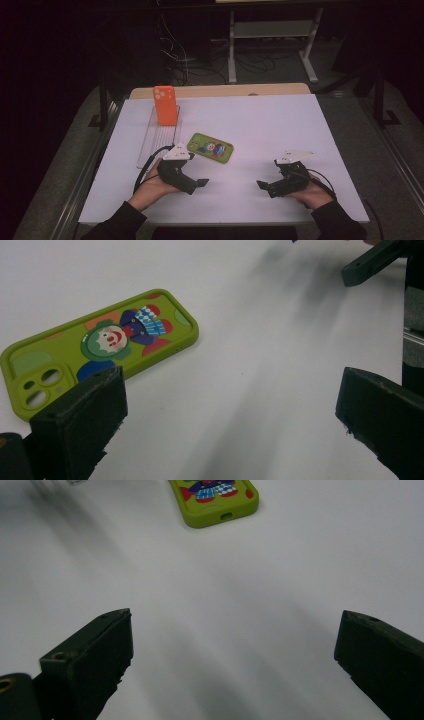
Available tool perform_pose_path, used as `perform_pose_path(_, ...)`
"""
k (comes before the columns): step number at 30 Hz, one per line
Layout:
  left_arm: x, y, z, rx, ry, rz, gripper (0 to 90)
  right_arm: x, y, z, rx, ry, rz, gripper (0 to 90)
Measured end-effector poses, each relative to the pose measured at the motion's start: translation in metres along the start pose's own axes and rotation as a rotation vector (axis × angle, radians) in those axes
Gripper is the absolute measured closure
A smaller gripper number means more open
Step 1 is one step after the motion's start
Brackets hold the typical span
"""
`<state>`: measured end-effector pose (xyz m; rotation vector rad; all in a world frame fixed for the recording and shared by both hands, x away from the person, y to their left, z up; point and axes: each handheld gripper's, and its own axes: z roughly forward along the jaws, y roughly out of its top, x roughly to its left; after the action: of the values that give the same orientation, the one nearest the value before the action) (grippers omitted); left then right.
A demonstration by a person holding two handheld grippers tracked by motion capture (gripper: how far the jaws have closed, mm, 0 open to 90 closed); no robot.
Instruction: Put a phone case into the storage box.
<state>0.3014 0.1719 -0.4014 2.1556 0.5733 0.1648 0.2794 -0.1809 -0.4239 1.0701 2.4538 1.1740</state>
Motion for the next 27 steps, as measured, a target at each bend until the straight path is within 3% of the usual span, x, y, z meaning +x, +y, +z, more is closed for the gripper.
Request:
perform_pose_path(9, 0.0, -0.001, 0.002, 0.0, -0.008, 0.005, 0.5, -0.001, 0.014, 0.008, 0.055, 0.009, -0.049, 1.4)
perform_pose_path(11, -0.001, -0.001, 0.001, -0.006, -0.013, 0.014, 3.0, 0.0, 0.018, 0.011, 0.064, 0.016, -0.037, 1.4)
perform_pose_path(22, -0.003, -0.002, 0.007, 0.015, 0.012, 0.001, 0.0, 0.002, 0.057, 0.036, 0.078, 0.083, -0.083, 0.0)
perform_pose_path(27, -0.002, -0.002, 0.007, 0.02, 0.013, 0.021, 0.0, 0.003, 0.073, 0.046, 0.085, 0.093, -0.101, 0.0)
